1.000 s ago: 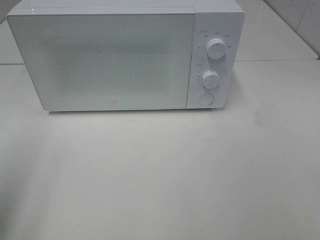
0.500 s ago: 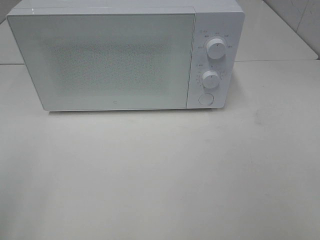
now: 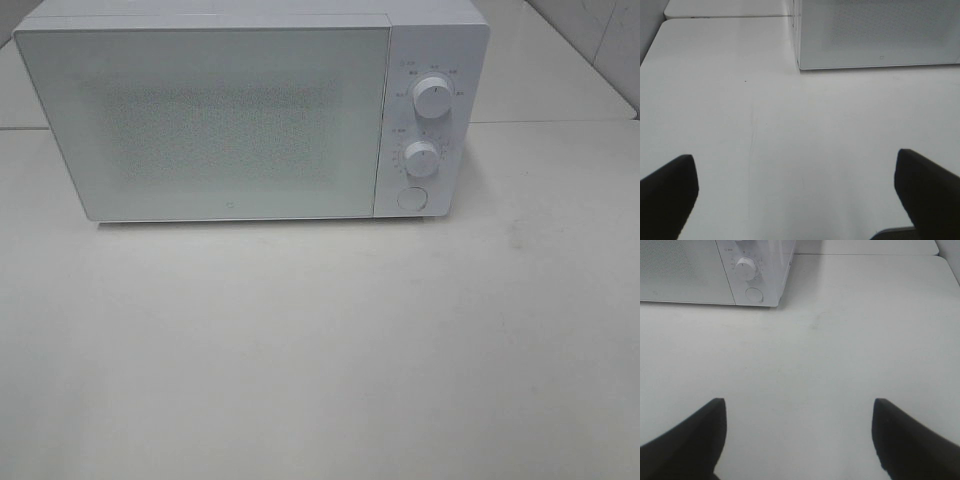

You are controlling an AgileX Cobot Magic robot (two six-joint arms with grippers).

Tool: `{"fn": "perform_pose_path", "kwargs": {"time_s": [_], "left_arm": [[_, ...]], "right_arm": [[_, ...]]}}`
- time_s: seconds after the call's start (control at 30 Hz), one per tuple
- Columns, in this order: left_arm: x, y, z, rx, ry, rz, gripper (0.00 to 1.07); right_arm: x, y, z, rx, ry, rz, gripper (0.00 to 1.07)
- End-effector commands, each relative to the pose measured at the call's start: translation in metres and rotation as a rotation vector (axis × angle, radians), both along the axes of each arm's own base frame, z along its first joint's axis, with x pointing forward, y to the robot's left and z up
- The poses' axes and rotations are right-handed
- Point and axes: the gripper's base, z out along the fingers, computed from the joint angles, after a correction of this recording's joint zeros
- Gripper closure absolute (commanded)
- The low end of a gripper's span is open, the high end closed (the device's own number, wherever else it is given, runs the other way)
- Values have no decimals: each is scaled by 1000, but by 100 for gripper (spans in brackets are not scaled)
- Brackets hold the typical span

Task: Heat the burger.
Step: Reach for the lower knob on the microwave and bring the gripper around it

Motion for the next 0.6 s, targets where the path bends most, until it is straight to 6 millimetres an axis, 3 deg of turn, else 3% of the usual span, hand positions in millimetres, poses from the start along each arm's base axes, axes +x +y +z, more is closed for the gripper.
{"fn": "perform_pose_path", "kwargs": {"time_s": [0.03, 0.6], "left_arm": [[-3, 0, 0, -9, -31, 7, 5], [-4, 0, 0, -9, -37, 6, 5]], "right_arm": [[-2, -1, 0, 3, -34, -8, 31], [-2, 0, 0, 5, -33, -7, 31]]}}
